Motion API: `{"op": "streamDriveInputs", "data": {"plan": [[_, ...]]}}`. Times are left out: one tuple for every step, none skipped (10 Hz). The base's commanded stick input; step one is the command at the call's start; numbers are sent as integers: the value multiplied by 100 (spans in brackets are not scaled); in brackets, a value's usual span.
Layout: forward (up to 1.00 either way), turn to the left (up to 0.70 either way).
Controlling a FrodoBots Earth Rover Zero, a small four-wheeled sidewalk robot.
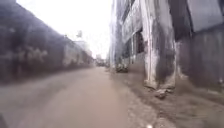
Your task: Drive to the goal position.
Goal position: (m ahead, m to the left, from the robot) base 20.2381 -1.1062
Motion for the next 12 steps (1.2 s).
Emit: {"op": "streamDriveInputs", "data": {"plan": [[100, 0], [100, 0], [100, 0], [100, 0], [100, 0], [100, 0], [100, 0], [100, 0], [100, -12], [100, -27], [100, -27], [100, -27]]}}
